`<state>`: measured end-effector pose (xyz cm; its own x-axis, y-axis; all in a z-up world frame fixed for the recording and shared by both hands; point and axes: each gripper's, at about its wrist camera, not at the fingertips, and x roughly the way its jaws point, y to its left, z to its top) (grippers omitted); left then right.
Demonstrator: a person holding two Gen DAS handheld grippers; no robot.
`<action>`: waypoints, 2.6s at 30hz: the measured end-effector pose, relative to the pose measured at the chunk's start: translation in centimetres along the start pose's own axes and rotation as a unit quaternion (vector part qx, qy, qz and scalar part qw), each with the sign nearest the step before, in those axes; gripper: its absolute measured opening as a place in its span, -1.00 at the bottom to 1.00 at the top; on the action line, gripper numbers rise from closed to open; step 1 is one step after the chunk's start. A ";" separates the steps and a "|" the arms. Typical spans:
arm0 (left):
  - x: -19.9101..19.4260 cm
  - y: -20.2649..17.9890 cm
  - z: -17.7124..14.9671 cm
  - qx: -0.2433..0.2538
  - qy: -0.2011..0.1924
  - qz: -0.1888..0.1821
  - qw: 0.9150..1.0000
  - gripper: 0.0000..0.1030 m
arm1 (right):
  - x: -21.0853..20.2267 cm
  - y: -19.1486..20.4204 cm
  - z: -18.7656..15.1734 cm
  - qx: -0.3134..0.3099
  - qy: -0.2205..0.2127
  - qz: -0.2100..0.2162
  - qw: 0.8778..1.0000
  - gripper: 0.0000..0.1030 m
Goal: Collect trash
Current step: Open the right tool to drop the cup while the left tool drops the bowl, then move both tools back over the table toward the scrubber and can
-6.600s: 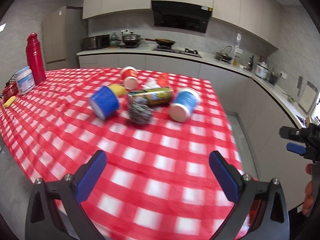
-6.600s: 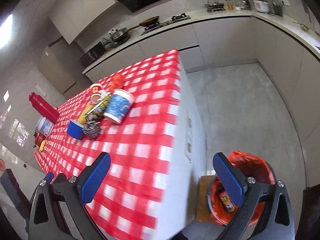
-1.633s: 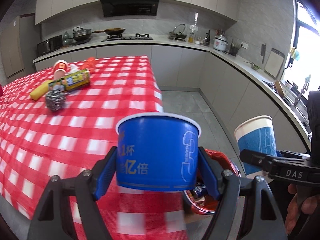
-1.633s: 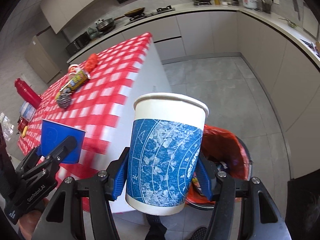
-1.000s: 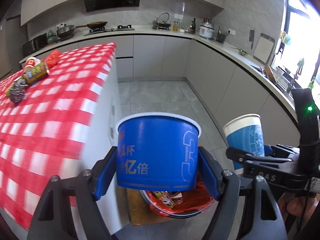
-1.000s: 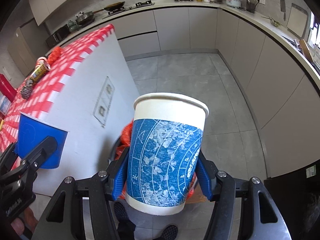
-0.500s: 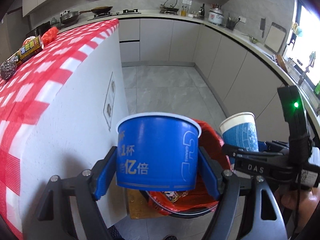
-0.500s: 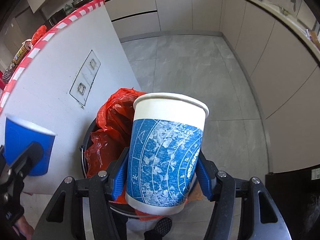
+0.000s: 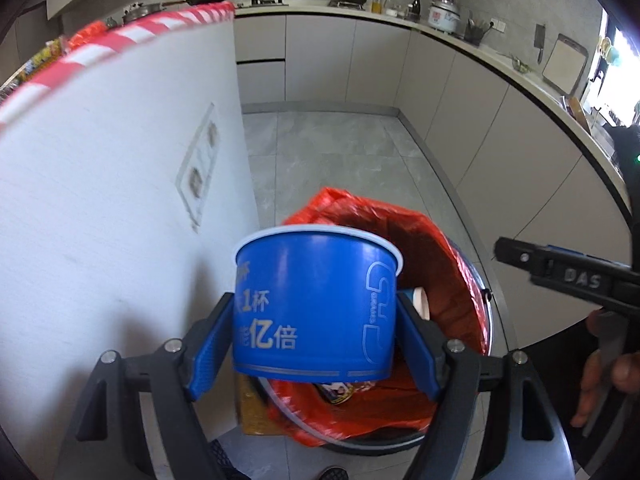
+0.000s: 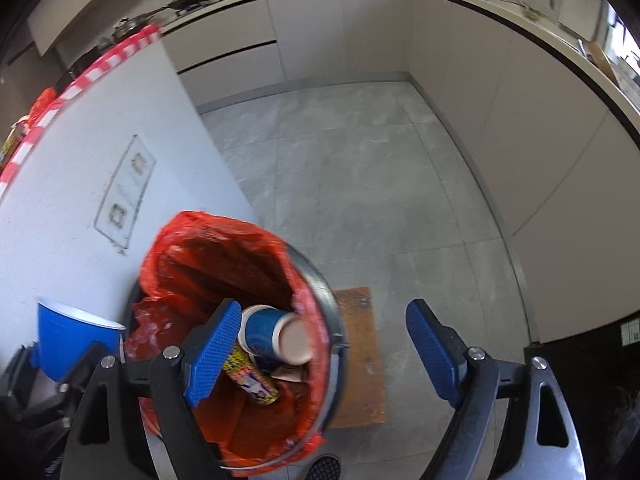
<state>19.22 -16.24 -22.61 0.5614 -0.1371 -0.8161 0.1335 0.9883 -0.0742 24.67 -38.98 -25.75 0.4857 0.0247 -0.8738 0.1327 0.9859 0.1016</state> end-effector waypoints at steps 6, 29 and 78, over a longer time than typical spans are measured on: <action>2.2 -2.4 -0.3 0.008 0.012 -0.008 1.000 0.51 | -0.7 -3.1 -0.6 0.022 -0.003 -0.016 1.000 0.67; -11.6 -0.1 3.0 0.039 -0.056 0.016 0.998 0.88 | -10.0 -0.8 0.9 0.047 -0.059 0.009 0.997 0.67; -17.1 46.3 7.9 -0.143 -0.107 0.100 0.979 0.88 | -7.8 56.8 9.4 -0.149 -0.031 0.157 0.976 0.67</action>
<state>22.22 31.35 -7.57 0.7154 0.0811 -0.6940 -0.2144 0.9708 -0.1075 36.56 15.29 -8.63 0.5153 0.3318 -0.7902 -0.2840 0.9360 0.2078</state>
